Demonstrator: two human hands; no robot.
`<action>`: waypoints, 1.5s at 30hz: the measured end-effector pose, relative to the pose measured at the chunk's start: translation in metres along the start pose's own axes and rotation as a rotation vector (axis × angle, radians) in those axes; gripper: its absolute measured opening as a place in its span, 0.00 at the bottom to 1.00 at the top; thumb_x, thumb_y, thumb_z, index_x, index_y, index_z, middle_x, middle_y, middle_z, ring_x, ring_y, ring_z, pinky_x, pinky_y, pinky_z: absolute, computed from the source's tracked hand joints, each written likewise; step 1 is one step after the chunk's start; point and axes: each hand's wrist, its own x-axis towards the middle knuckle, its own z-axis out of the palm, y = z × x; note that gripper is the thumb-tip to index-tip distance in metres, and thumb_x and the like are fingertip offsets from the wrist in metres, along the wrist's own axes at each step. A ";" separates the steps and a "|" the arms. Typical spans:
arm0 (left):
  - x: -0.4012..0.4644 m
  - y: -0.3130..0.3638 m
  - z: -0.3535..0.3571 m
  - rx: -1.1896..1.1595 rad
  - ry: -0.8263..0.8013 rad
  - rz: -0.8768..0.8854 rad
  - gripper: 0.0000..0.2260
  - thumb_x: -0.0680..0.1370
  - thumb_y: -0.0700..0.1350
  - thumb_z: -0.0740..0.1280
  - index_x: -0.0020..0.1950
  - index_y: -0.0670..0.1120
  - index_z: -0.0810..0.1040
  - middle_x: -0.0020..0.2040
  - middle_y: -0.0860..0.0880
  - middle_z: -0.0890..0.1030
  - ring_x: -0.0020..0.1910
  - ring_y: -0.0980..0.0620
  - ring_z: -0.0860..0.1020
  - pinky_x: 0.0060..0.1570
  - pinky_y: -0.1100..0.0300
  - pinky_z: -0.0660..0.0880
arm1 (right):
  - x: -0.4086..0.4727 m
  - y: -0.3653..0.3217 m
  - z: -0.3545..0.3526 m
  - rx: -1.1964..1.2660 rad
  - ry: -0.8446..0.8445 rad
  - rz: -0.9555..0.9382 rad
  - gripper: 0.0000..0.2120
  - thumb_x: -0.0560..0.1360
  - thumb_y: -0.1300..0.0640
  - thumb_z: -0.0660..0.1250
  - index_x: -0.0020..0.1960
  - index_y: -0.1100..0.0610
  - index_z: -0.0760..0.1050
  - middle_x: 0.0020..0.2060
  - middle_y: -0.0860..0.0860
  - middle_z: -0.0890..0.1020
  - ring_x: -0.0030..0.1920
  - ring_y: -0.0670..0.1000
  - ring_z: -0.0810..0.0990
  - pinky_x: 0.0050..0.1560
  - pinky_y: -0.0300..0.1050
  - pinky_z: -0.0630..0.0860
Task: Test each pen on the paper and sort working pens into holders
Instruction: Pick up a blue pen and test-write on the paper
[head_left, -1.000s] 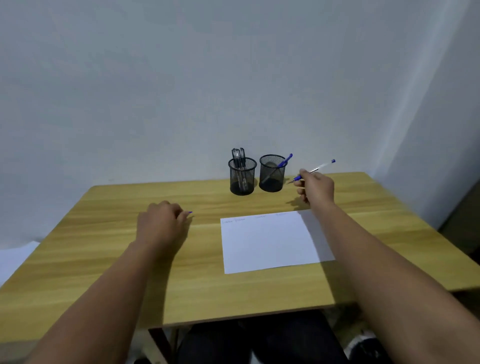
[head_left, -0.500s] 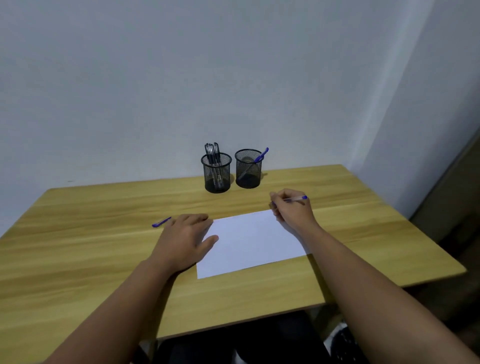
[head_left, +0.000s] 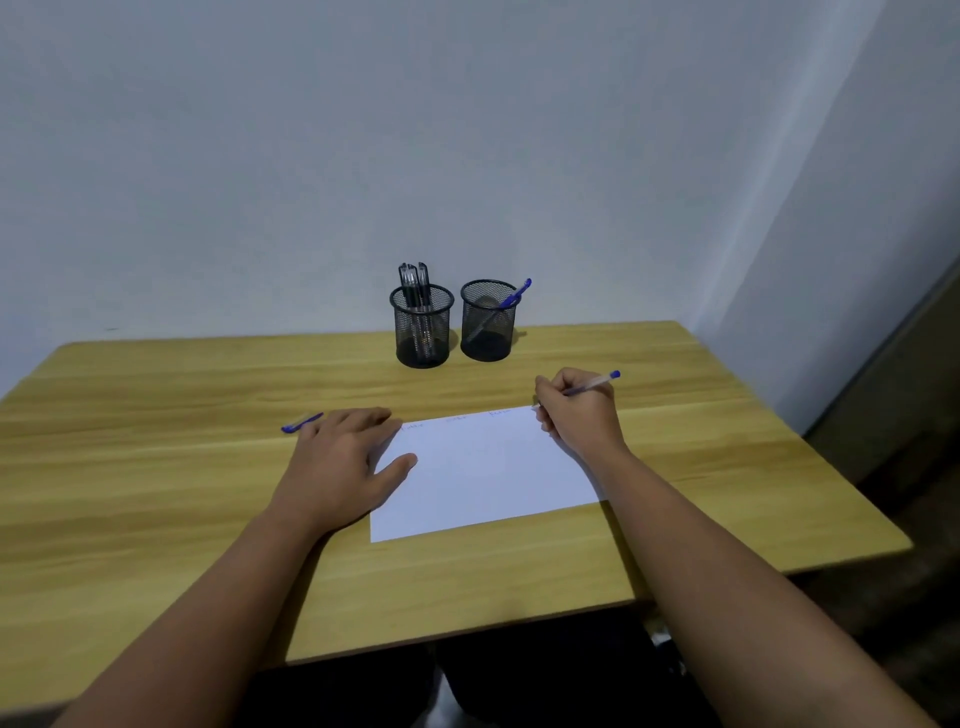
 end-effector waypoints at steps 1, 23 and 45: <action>0.000 0.000 0.000 0.002 0.002 -0.002 0.25 0.74 0.68 0.61 0.65 0.58 0.80 0.68 0.57 0.77 0.68 0.51 0.72 0.63 0.48 0.64 | 0.001 0.001 0.000 -0.006 -0.010 -0.008 0.20 0.81 0.63 0.70 0.39 0.74 0.66 0.30 0.62 0.73 0.26 0.52 0.77 0.29 0.44 0.71; -0.001 0.001 -0.001 0.004 0.005 -0.006 0.25 0.74 0.68 0.60 0.65 0.57 0.80 0.67 0.58 0.78 0.68 0.51 0.73 0.62 0.47 0.64 | 0.006 0.008 0.002 -0.151 0.005 -0.057 0.19 0.80 0.61 0.71 0.40 0.74 0.68 0.33 0.74 0.75 0.27 0.53 0.76 0.26 0.43 0.71; -0.002 0.000 0.001 0.004 0.008 -0.012 0.26 0.74 0.68 0.60 0.66 0.57 0.80 0.68 0.57 0.78 0.68 0.51 0.72 0.64 0.47 0.65 | 0.004 0.008 0.002 -0.261 0.099 -0.116 0.19 0.78 0.60 0.69 0.36 0.69 0.65 0.29 0.69 0.69 0.28 0.54 0.69 0.31 0.47 0.66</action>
